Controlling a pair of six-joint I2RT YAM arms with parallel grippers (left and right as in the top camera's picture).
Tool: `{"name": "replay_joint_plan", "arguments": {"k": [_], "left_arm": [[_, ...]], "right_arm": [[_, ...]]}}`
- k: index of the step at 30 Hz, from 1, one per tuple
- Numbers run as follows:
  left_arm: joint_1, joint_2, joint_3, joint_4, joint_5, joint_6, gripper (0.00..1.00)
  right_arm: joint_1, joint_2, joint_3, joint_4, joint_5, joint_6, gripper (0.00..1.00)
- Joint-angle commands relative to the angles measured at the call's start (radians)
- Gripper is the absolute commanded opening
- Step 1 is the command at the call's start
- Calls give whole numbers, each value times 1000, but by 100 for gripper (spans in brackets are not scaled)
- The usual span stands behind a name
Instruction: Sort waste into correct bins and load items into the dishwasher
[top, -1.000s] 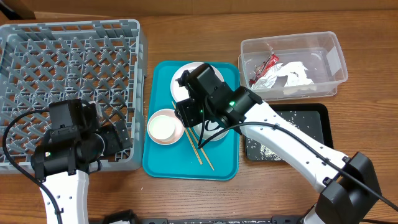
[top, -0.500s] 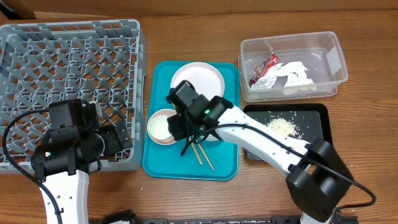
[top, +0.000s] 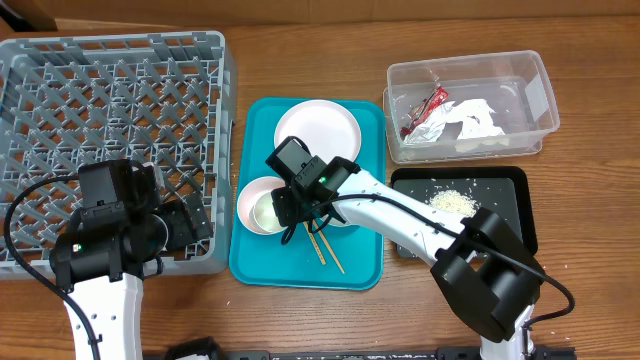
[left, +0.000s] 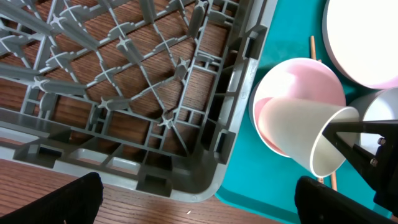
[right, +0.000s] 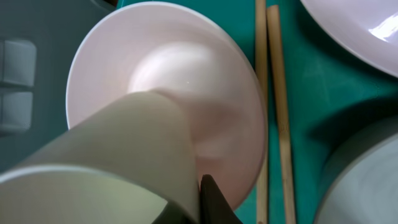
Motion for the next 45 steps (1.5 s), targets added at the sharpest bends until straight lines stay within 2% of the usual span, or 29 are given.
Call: {"name": "replay_joint_plan", "arguments": {"k": [1, 9, 12, 16, 20, 22, 26, 30, 34, 37, 45], "left_arm": [[4, 3, 18, 2, 0, -9, 100], [4, 3, 18, 27, 14, -10, 100], [4, 3, 18, 71, 142, -9, 100], [-3, 3, 18, 183, 405, 18, 100], [-105, 12, 18, 269, 516, 58, 100], [-195, 30, 18, 312, 570, 94, 100], [-322, 60, 18, 384, 585, 106, 99], [-406, 73, 18, 475, 629, 108, 89], [-416, 74, 18, 530, 721, 108, 78], [-415, 74, 18, 572, 793, 108, 72], [-415, 73, 18, 644, 832, 108, 72]], "right_arm": [[-26, -39, 24, 0, 8, 5, 4], [-211, -299, 32, -101, -3, 5, 4], [-291, -347, 32, -173, -68, 4, 4], [-406, -351, 28, -253, -269, -29, 4], [-460, -351, 28, -256, -522, -106, 4], [-462, -351, 28, -257, -599, -106, 4], [-461, -351, 28, -256, -772, -109, 4], [-461, -351, 28, -251, -997, -109, 4], [-461, -351, 28, -251, -1141, -129, 4], [-461, -351, 28, -253, -1164, -131, 4], [-461, -351, 28, -264, -1164, -130, 4]]}}
